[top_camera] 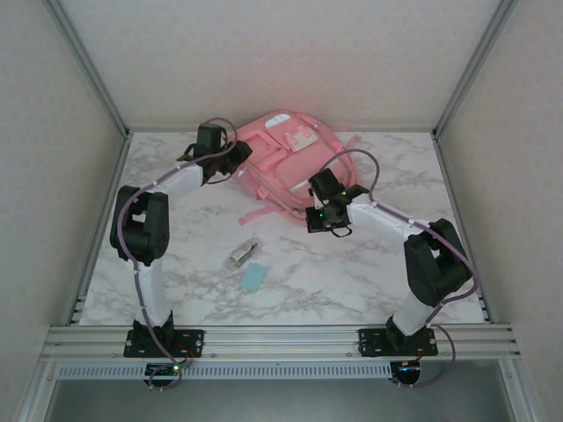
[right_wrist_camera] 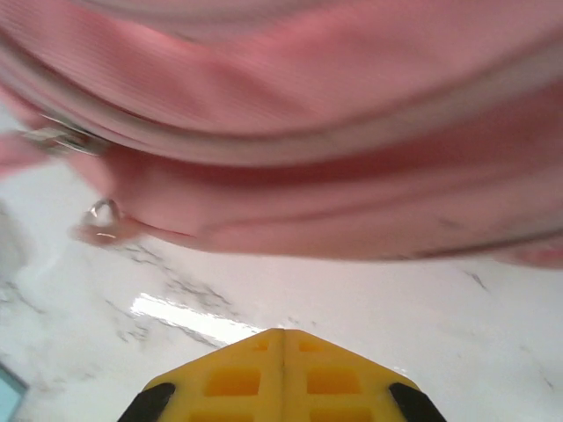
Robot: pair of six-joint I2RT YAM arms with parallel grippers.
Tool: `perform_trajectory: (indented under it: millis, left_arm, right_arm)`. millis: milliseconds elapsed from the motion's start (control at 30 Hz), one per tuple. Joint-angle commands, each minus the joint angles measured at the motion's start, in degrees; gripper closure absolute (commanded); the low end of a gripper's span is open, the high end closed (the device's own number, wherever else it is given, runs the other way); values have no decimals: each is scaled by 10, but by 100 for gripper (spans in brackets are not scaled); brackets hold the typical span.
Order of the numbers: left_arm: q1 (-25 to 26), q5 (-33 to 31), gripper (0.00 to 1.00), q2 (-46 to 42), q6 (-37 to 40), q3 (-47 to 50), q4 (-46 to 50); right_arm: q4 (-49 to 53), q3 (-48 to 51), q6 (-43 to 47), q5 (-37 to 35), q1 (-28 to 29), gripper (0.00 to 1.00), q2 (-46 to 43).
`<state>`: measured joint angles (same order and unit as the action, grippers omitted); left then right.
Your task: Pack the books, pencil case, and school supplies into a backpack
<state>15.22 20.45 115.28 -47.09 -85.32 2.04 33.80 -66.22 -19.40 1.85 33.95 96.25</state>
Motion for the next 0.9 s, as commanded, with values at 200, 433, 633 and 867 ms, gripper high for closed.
perform_trajectory:
  millis: [200, 433, 633, 867]
  left_arm:
    - [14, 12, 25, -118, -26, 125, -45]
    - [49, -11, 27, -179, -83, 231, -101]
    - [76, -30, 27, -185, -102, 269, -120]
    - [84, -30, 27, -179, -114, 283, -140]
  right_arm:
    - [41, -43, -2, 41, -2, 100, 23]
    - [-56, -19, -179, 109, 13, 62, -8]
    - [-162, 14, -308, 104, 46, 47, -6]
    - [-196, -7, -365, 44, 59, 46, 31]
